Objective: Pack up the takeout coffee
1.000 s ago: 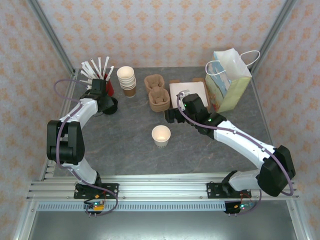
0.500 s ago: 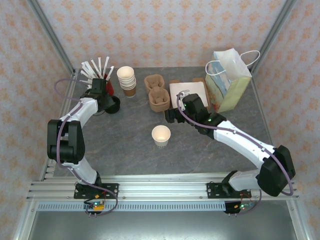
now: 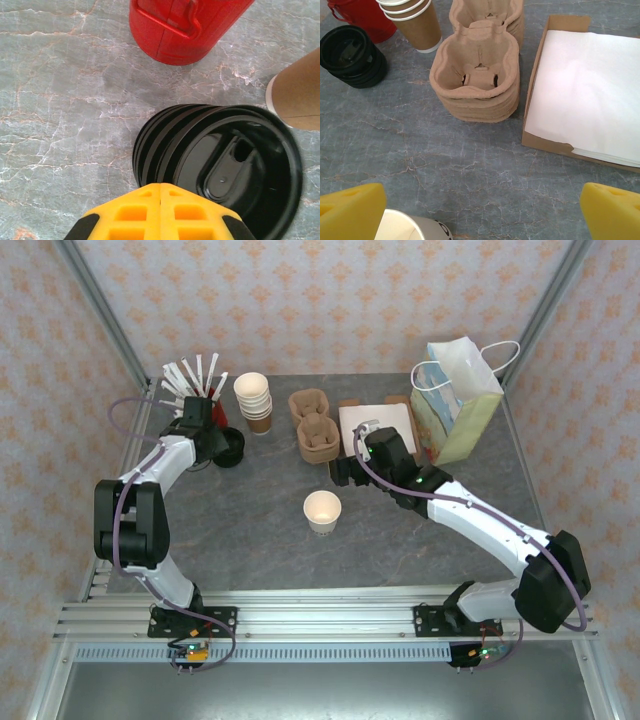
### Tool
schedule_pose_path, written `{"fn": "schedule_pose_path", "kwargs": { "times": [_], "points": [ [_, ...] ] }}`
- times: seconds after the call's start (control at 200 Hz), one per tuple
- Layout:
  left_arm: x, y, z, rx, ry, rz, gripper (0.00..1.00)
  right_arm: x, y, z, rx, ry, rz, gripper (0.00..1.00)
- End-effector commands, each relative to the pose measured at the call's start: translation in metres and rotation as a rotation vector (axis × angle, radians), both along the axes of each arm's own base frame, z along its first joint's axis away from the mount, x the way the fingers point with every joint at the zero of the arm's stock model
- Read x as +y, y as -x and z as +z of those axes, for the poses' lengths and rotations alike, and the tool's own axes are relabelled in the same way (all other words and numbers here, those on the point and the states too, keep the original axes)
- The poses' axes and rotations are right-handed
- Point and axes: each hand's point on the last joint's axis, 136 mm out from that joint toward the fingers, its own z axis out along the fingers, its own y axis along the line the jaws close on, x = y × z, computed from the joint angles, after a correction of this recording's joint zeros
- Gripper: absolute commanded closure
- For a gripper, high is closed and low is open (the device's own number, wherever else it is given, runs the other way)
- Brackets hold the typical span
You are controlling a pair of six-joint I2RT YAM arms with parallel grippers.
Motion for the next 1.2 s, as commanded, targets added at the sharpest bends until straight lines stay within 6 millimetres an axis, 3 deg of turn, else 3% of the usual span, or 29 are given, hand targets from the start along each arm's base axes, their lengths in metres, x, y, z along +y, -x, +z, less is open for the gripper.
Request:
{"fn": "schedule_pose_path", "kwargs": {
  "times": [0.0,0.23,0.415,0.616,0.831,0.946,1.196],
  "points": [
    [-0.004,0.001,0.022,-0.064,0.037,0.000,0.99,0.002,-0.004,0.013,-0.028,-0.005,-0.008,0.00],
    [-0.012,0.008,0.032,-0.099,0.090,-0.003,1.00,0.002,-0.003,0.013,-0.024,-0.006,-0.008,0.00],
    [-0.039,0.023,0.062,-0.218,0.274,-0.024,1.00,0.001,-0.003,0.035,-0.021,-0.090,-0.056,0.00],
    [-0.090,0.040,0.112,-0.376,0.650,-0.087,1.00,0.046,0.009,0.099,0.015,-0.499,0.051,0.01],
    [-0.145,0.052,0.166,-0.466,0.937,-0.148,1.00,0.072,-0.006,0.141,0.152,-0.952,-0.045,0.04],
    [-0.171,0.055,0.183,-0.485,1.055,-0.169,1.00,0.076,-0.014,0.159,0.187,-1.118,-0.094,0.03],
    [-0.200,0.061,0.207,-0.526,1.175,-0.201,1.00,0.072,-0.023,0.174,0.226,-1.340,-0.175,0.01]
  ]
}}
